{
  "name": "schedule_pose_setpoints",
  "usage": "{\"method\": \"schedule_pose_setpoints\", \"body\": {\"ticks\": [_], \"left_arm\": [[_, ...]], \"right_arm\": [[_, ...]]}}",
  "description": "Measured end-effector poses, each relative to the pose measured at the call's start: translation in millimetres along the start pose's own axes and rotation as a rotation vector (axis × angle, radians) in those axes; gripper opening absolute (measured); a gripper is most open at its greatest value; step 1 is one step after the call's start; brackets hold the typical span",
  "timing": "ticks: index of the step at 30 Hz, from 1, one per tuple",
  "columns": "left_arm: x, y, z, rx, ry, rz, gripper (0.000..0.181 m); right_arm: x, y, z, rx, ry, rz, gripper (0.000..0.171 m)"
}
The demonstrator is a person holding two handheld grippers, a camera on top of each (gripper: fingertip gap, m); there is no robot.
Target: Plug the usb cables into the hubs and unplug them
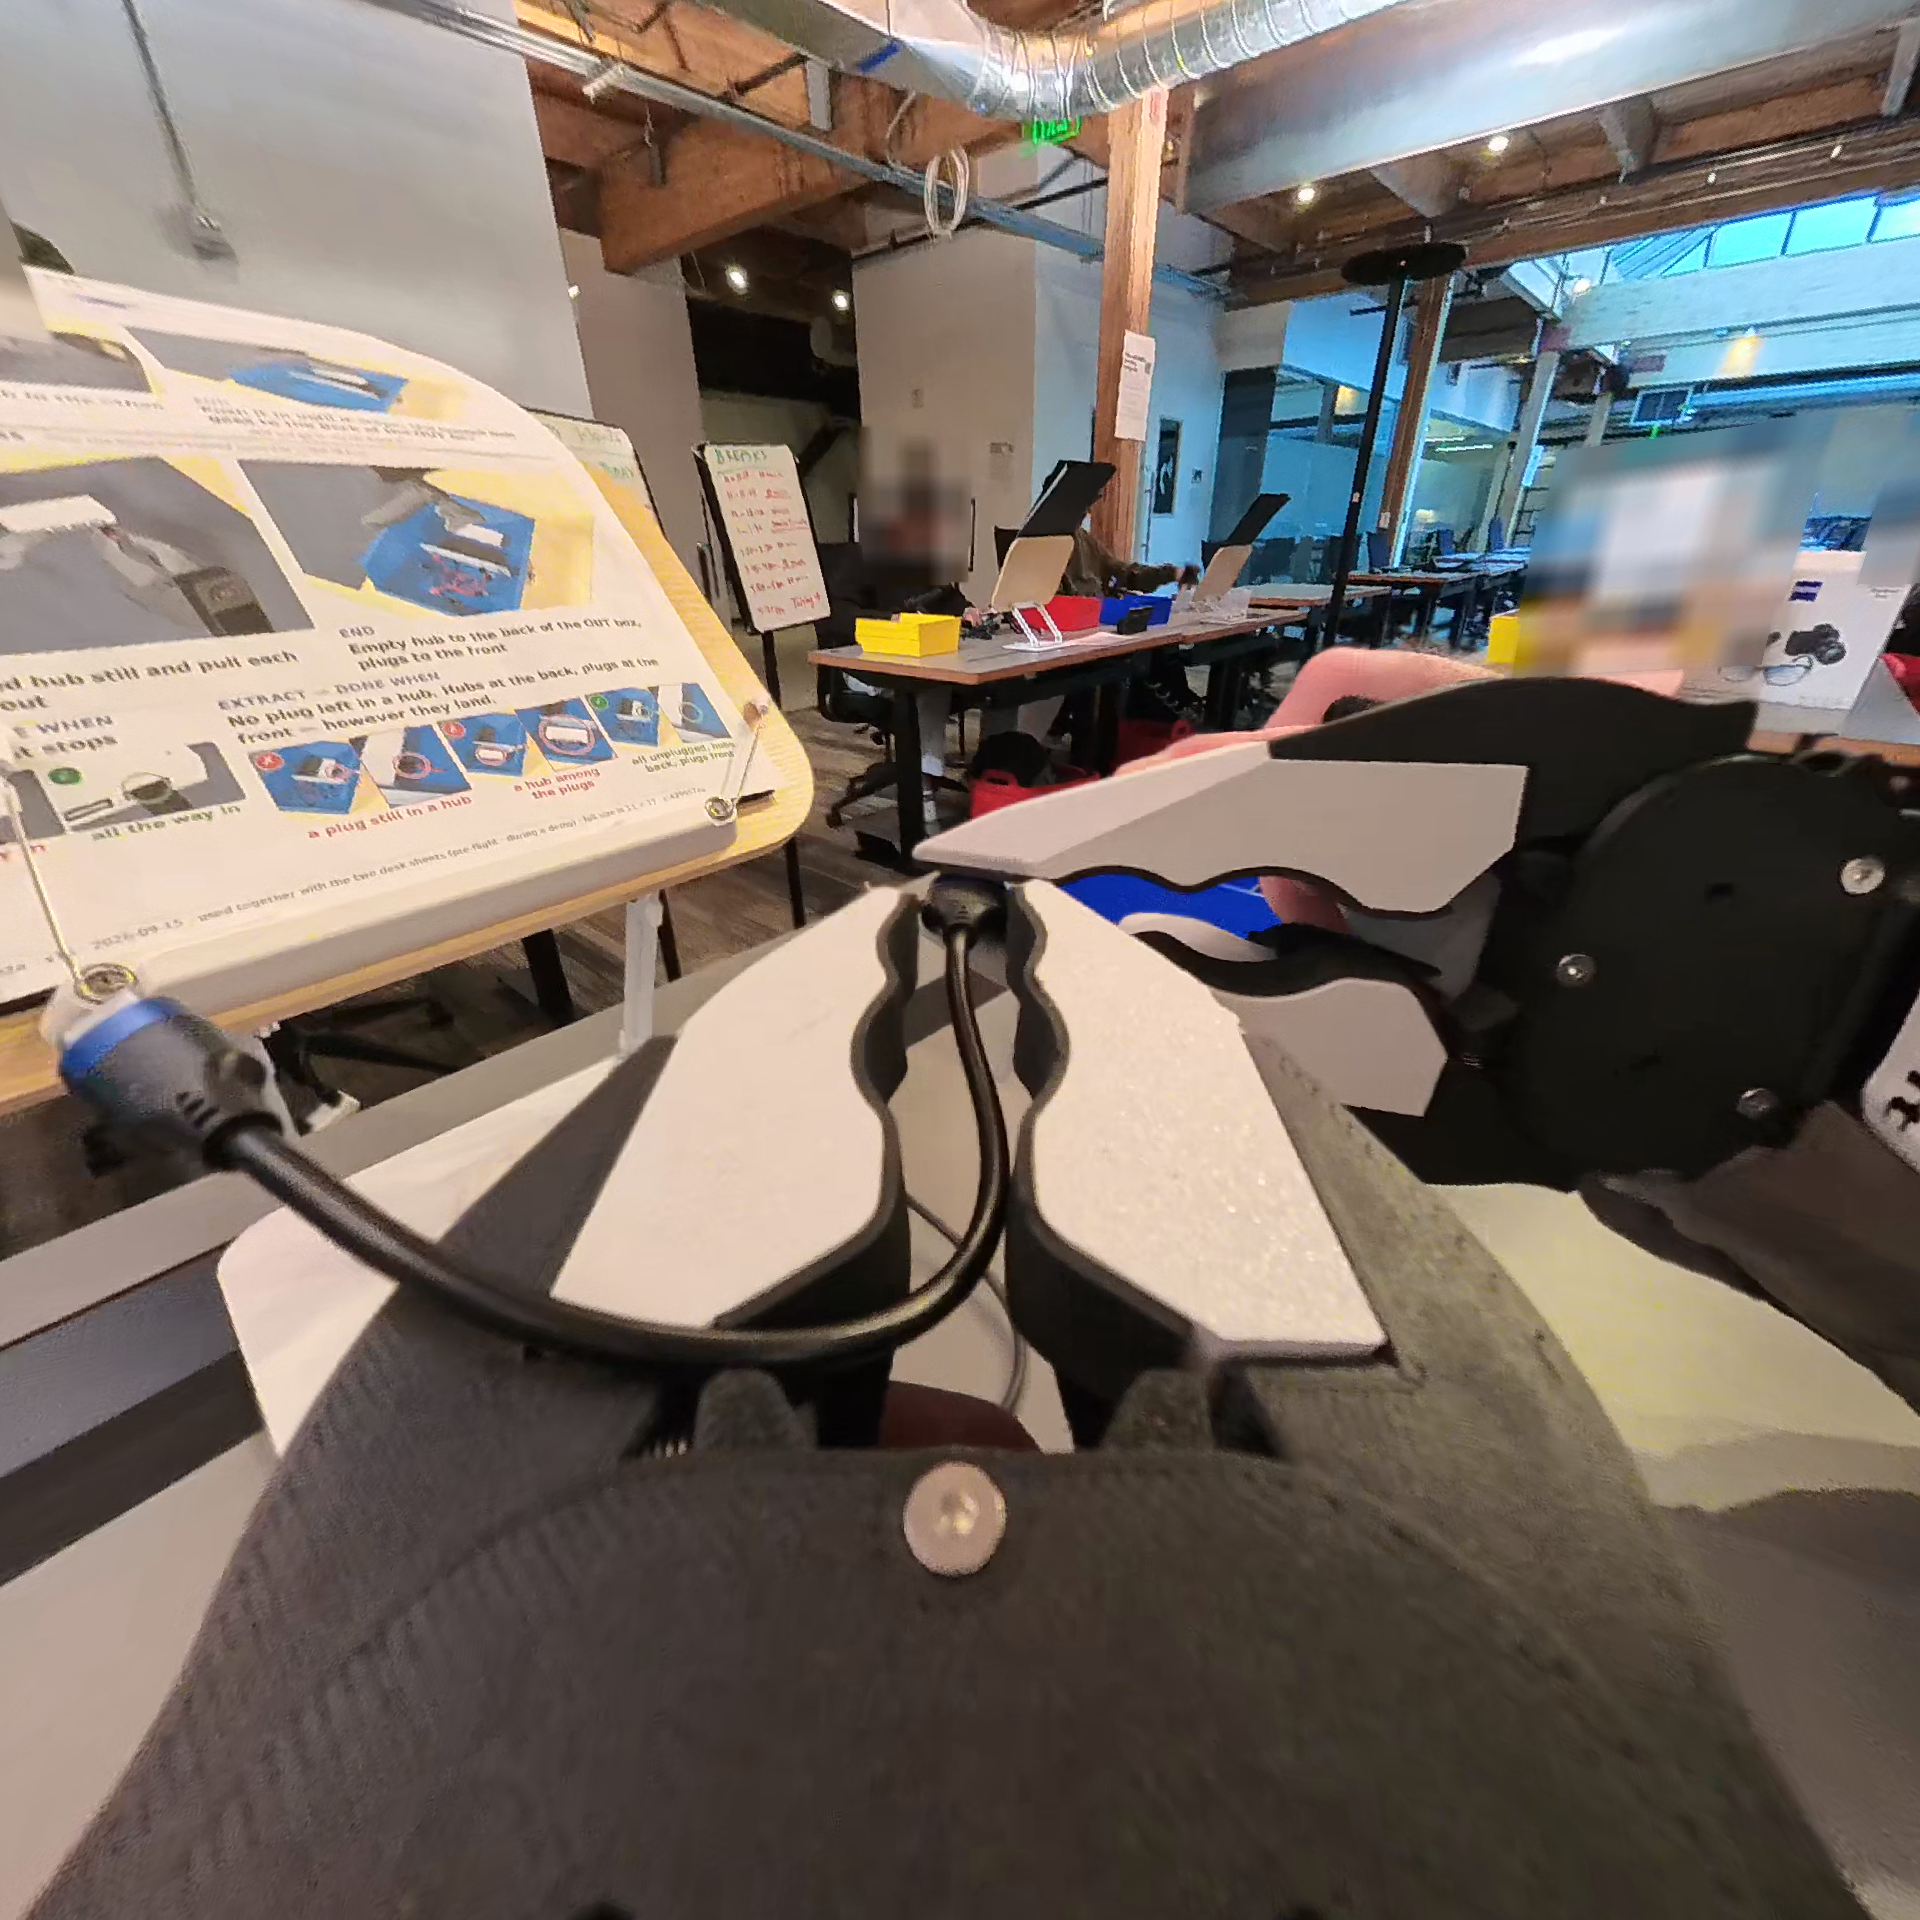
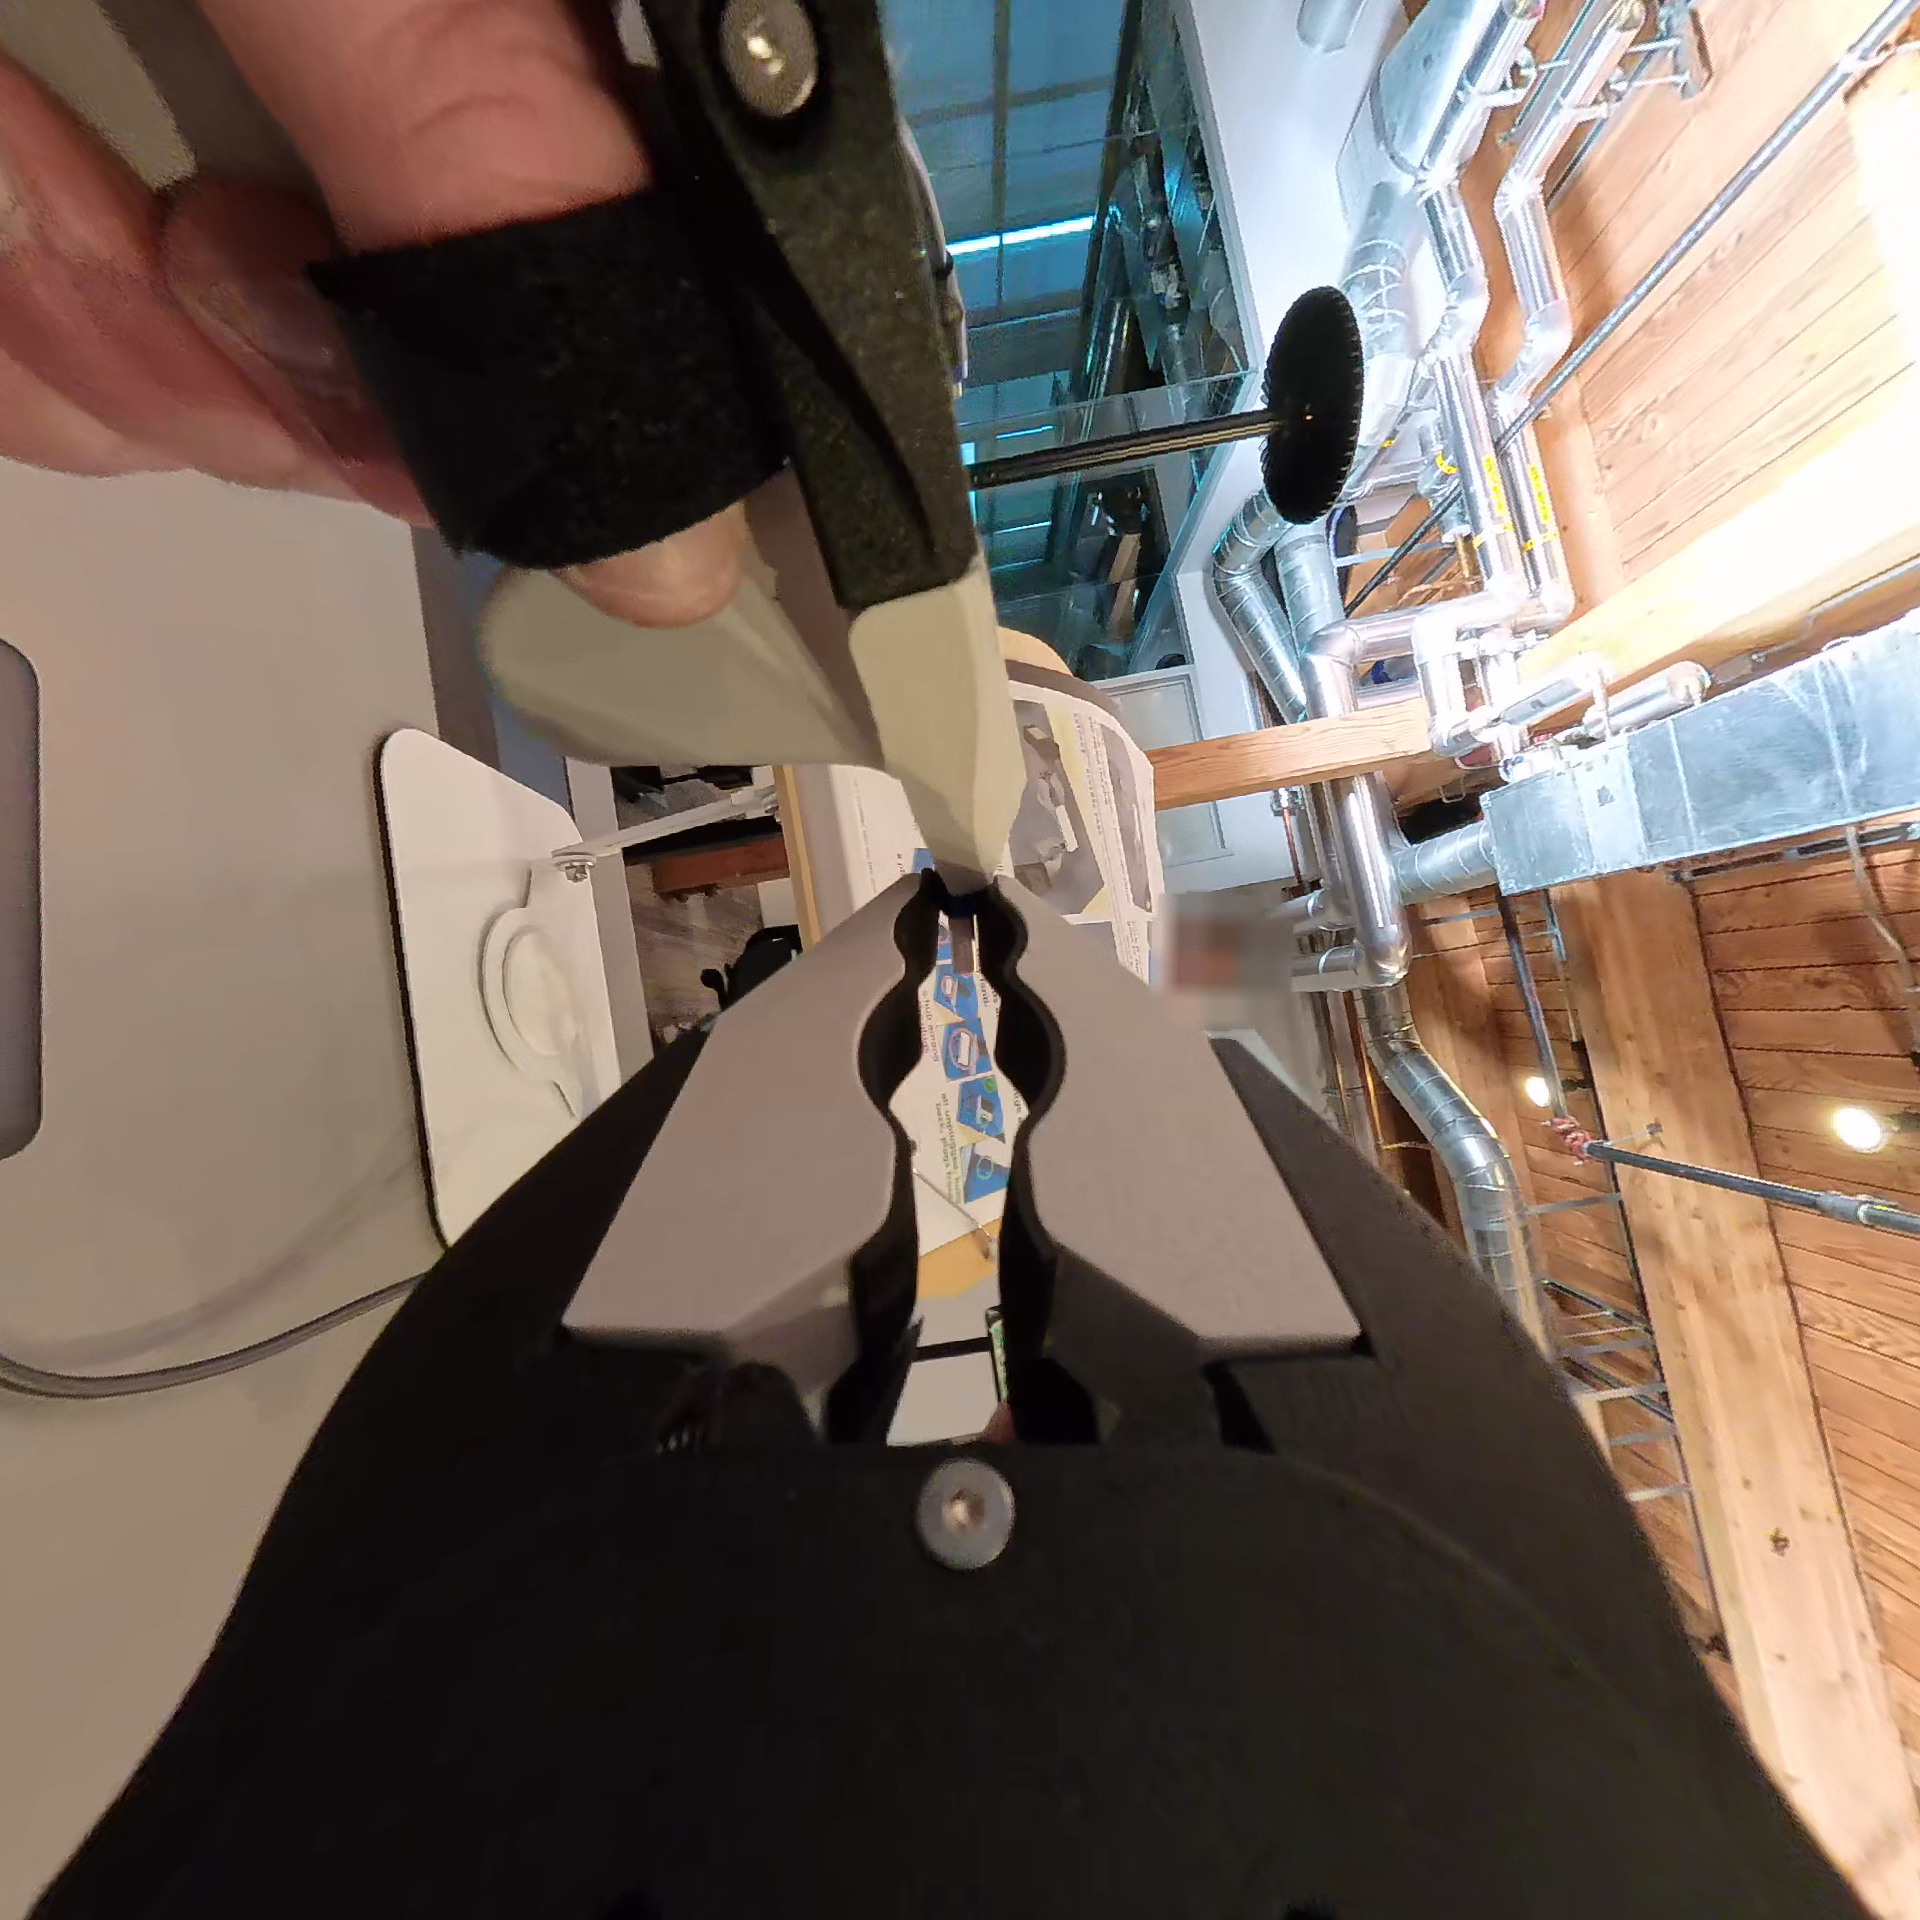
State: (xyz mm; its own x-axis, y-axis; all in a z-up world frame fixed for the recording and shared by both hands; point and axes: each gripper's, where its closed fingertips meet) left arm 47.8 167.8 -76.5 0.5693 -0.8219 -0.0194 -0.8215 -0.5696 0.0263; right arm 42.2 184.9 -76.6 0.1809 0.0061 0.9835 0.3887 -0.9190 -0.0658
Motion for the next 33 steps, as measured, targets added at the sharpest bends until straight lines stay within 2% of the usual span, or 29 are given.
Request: {"method": "schedule_pose_setpoints", "body": {"ticks": [14, 21, 24, 27, 33], "left_arm": [[2.3, 1.5, -2.4, -0.005, -0.213, -0.106, 0.015], [0.6, 1.3, -0.8, -0.011, -0.225, -0.142, 0.015], [-4.1, 1.3, -0.6, -0.021, -0.212, -0.171, 0.015], [-8.5, 1.1, 0.8, -0.037, -0.198, -0.189, 0.015], [-3.9, 0.1, 1.7, -0.048, -0.212, -0.192, 0.015]], "right_arm": [[-0.6, 0.8, -1.9, 0.009, -0.042, -0.054, 0.003], [-2.2, -1.3, -2.5, 0.018, -0.066, -0.063, 0.004], [-1.9, -2.4, -2.9, 0.023, -0.095, -0.066, 0.020], [-3.0, -4.1, 1.1, 0.012, -0.099, -0.069, 0.018], [-5.7, -6.8, 3.8, -0.004, -0.087, -0.058, 0.004]]}}
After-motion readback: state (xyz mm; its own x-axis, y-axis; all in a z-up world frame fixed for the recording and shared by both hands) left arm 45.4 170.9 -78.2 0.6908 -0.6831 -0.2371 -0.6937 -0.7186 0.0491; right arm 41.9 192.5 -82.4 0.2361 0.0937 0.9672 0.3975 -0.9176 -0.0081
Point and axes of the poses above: each gripper's, where its closed fingertips meet, y back along the fingers, z out of its underside, x = y × z across the jaws, and after that the axes turned 7 degrees about -x, right-handed
